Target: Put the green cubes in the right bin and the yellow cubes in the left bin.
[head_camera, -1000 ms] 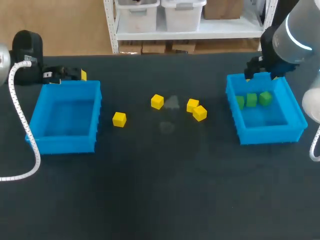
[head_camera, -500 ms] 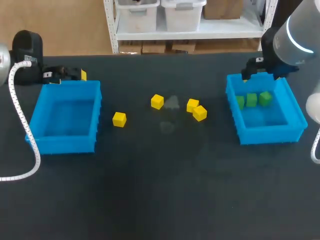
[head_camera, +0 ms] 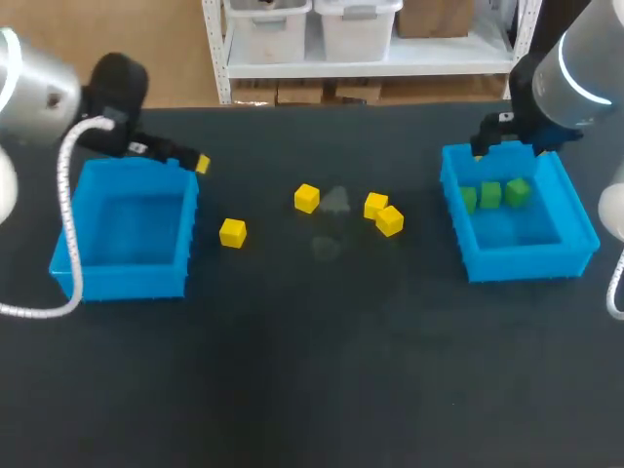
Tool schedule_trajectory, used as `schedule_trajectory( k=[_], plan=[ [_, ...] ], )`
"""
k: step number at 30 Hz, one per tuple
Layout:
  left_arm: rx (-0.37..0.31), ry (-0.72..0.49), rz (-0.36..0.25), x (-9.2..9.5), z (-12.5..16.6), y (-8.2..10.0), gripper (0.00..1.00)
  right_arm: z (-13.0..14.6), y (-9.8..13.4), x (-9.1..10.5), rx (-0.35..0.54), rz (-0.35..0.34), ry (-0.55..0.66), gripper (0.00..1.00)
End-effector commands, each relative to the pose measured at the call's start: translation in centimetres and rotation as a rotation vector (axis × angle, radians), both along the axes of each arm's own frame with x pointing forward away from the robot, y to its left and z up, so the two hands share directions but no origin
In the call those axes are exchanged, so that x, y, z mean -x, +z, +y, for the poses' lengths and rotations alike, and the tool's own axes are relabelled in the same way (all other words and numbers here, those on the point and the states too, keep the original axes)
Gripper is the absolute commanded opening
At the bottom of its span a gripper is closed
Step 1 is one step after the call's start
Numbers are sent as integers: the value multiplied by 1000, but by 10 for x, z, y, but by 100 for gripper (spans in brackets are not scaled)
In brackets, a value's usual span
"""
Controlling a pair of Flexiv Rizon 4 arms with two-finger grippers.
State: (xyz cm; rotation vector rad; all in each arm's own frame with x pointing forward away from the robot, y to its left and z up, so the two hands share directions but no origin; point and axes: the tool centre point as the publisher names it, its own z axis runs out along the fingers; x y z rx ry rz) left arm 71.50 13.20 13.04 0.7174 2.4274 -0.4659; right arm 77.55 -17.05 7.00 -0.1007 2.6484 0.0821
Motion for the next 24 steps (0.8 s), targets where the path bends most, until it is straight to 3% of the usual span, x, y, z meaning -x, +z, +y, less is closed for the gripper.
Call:
schedule_trajectory(
  k=[1,3,9,14,24],
  plan=[
    [-398,-260,117,-25,-27,-3,100,0,0,2,1,-4,-1,100],
    [-443,-283,144,-29,-34,-6,100,0,0,2,1,-4,-1,100],
    [-555,-431,150,-26,-53,-18,100,0,0,2,1,-4,-1,100],
    [-584,-485,169,-28,-64,-28,100,0,0,2,1,-4,-1,100],
    [-629,-431,224,-50,-95,-53,100,0,0,2,1,-4,-1,100]
  ],
)
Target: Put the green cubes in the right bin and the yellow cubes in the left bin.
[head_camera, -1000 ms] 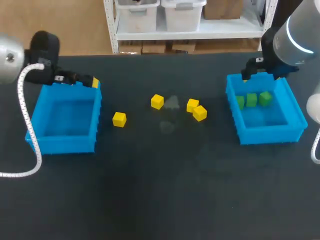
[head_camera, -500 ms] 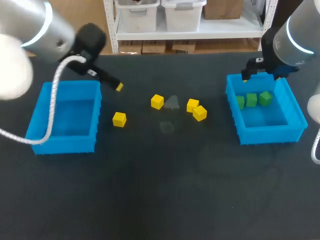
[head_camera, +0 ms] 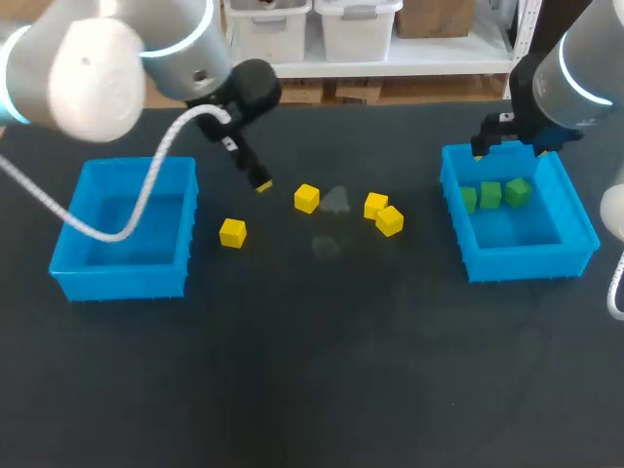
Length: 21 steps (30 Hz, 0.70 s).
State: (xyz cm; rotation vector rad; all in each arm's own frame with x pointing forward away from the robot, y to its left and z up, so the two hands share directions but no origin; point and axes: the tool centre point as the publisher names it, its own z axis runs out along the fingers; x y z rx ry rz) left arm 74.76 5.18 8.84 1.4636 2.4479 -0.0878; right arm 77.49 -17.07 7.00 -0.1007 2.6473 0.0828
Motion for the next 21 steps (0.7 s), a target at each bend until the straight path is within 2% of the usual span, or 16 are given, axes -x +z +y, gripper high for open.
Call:
schedule_trajectory(
  k=[1,4,12,16,21],
  plan=[
    [-211,52,123,-20,-18,-14,100,0,0,2,1,-3,-1,100],
    [-210,128,166,-25,-28,-22,100,0,0,2,1,-3,-1,100],
    [-198,262,207,-31,-50,-40,100,0,0,2,1,-3,-1,100],
    [-202,330,224,-26,-57,-50,100,0,0,2,1,-3,-1,100],
    [-210,353,228,-20,-66,-60,100,0,0,2,1,-3,-1,100]
  ],
)
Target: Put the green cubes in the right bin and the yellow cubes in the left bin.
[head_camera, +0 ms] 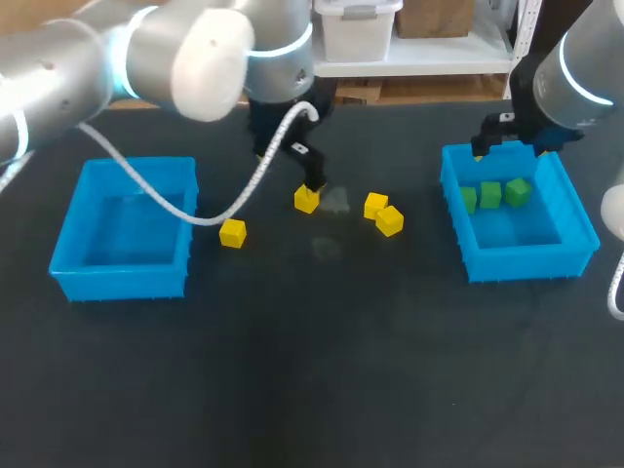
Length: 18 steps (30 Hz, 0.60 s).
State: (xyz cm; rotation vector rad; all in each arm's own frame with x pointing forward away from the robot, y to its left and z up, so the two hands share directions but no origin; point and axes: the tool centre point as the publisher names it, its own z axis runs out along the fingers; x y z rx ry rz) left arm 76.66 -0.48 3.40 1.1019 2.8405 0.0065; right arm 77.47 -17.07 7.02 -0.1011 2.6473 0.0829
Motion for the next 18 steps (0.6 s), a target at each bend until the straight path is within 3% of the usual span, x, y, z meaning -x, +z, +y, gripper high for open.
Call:
schedule_trajectory(
  k=[1,18],
  plan=[
    [-79,25,82,1,-11,-8,100,0,0,1,1,-3,-2,100],
    [-109,108,1,-12,-5,-39,100,0,0,1,1,-3,-2,100]
  ],
)
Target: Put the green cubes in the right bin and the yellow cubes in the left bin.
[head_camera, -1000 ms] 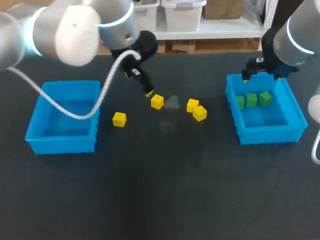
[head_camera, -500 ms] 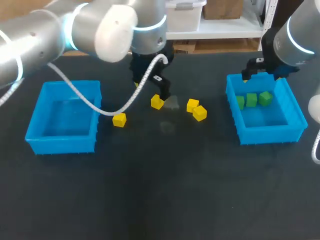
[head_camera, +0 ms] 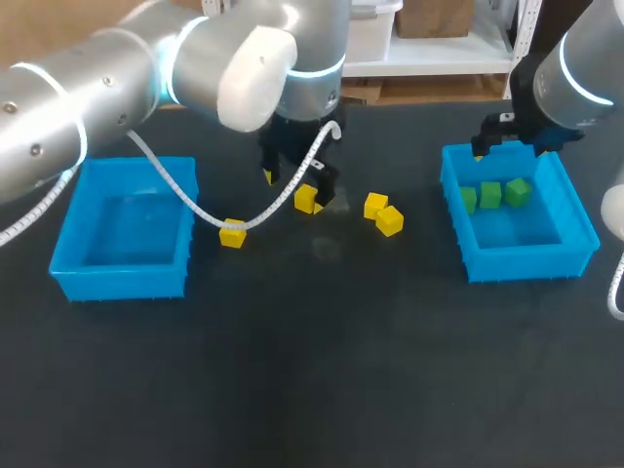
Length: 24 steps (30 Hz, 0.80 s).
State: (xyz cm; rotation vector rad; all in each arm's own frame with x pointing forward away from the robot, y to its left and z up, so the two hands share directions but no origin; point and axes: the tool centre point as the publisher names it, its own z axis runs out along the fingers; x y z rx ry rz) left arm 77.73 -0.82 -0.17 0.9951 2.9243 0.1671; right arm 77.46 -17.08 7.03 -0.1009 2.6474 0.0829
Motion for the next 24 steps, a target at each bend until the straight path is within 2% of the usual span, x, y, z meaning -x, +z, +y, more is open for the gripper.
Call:
schedule_trajectory(
  k=[1,2,3,4,5,6,7,12,20,24],
  plan=[
    [1,27,-18,-3,-3,-4,100,0,0,1,1,-3,-2,100],
    [3,41,-22,-3,-3,-4,100,0,0,1,1,-3,-2,100],
    [5,49,-29,-4,-4,-5,92,0,0,1,1,-3,-2,100],
    [12,53,-36,-5,-5,-6,63,0,0,1,1,-3,-2,100],
    [14,55,-37,-5,-6,-6,40,0,0,1,1,-3,-2,100],
    [17,64,-49,-5,-7,-6,17,0,0,1,1,-3,-2,100],
    [24,78,-53,-4,-8,-6,0,0,0,1,1,-3,-2,100],
    [73,136,-38,1,-15,-5,0,0,0,1,1,-3,-2,100],
    [195,222,21,9,-18,4,0,0,0,1,1,-3,-2,100],
    [220,238,7,5,-8,13,0,0,0,1,1,-3,-2,100]
  ],
)
